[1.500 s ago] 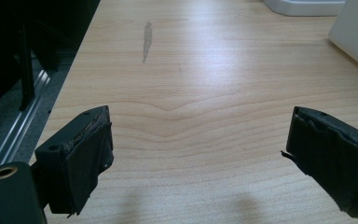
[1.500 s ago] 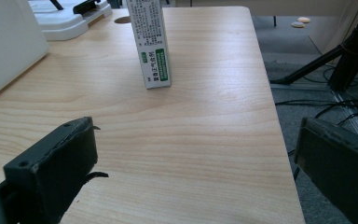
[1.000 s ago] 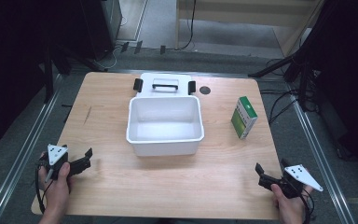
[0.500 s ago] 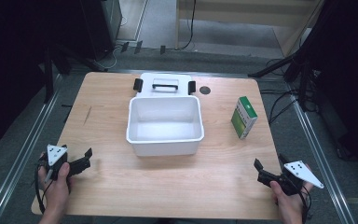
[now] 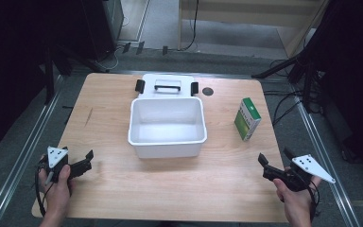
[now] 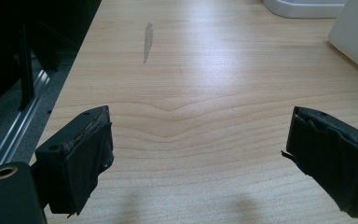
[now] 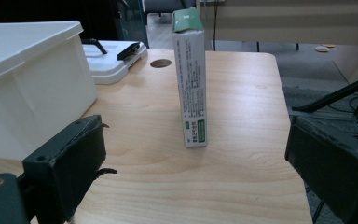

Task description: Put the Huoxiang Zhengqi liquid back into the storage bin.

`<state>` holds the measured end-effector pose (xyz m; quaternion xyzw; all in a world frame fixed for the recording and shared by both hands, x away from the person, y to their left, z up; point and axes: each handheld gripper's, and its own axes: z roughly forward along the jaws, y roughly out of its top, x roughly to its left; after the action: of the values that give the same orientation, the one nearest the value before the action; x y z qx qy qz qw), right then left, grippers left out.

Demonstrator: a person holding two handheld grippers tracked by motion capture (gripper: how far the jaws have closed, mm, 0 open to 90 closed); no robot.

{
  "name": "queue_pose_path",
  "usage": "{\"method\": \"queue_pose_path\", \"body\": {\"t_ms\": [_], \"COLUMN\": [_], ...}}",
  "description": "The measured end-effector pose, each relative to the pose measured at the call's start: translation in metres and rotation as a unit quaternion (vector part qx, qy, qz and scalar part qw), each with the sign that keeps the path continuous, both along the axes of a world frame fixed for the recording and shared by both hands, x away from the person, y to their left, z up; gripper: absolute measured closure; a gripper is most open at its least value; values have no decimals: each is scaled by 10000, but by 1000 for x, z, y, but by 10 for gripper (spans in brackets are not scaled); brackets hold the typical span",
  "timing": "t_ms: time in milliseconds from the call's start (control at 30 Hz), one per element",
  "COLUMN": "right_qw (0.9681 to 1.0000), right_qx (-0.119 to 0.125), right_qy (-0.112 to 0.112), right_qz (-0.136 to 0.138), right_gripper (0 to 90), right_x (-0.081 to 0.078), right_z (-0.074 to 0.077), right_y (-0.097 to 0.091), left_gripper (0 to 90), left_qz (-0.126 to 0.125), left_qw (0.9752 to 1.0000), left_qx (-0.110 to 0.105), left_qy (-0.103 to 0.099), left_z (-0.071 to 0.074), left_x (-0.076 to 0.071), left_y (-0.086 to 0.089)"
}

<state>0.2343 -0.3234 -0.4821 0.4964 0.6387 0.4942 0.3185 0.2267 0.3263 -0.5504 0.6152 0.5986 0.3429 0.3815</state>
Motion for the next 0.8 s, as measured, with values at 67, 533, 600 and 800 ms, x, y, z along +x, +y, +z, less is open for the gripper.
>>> {"method": "queue_pose_path", "body": {"t_ms": [67,533,600,800], "right_qw": [10000,9998,9997,9995], "right_qx": [3,-156,-208,-298], "right_qy": [-12,-129,-115,-98], "right_qz": [18,-20,-48,-14], "right_gripper": [46,92,104,123], "right_x": [2,19,23,33], "right_z": [4,34,38,49], "right_y": [0,8,11,18], "left_gripper": [73,73,73,73], "left_qz": [6,5,5,-1], "left_qw": [10000,10000,10000,10000], "left_qx": [-6,-13,-15,-14], "left_qy": [2,10,7,11], "left_z": [0,0,0,0], "left_x": [0,0,0,0], "left_y": [0,1,1,1]}}
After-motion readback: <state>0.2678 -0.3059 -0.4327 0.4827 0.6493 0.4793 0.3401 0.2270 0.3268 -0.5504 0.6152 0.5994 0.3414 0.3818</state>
